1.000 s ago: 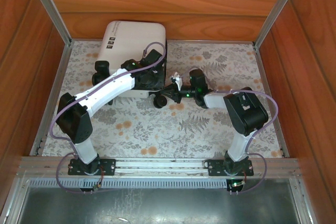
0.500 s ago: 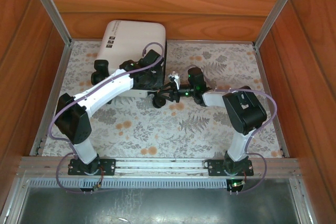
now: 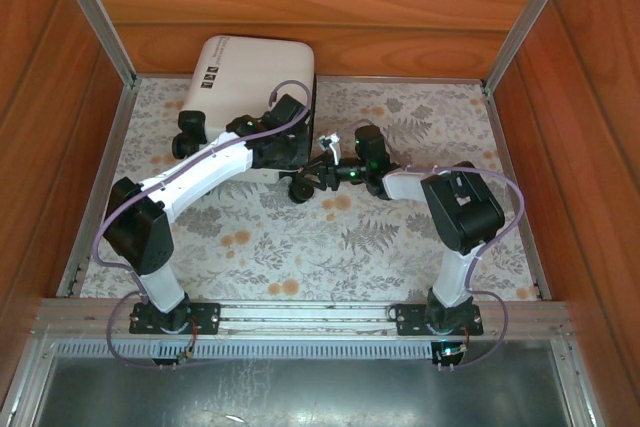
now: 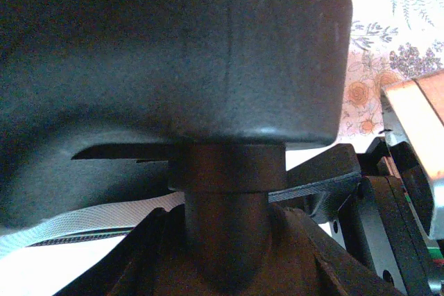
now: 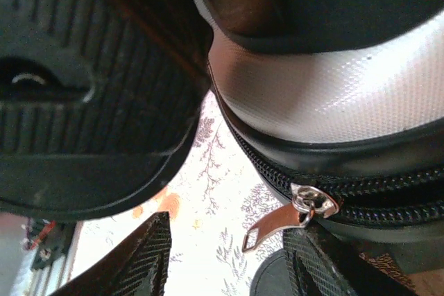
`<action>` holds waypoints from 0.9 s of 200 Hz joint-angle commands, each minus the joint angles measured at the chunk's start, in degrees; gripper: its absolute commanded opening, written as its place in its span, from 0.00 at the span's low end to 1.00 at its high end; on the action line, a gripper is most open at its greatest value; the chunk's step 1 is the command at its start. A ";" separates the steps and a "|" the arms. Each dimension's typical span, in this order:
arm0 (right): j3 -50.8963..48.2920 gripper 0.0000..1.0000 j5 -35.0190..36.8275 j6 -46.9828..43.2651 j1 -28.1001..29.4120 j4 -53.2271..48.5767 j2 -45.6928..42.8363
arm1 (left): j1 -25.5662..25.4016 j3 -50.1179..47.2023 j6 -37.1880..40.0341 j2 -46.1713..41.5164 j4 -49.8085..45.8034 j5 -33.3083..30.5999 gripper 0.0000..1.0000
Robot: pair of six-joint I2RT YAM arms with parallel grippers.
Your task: Pack the luggage
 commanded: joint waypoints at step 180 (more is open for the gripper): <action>2.02 0.00 29.35 1.51 0.21 -14.05 -3.39 | -0.48 -1.37 5.96 -6.10 2.64 7.45 0.00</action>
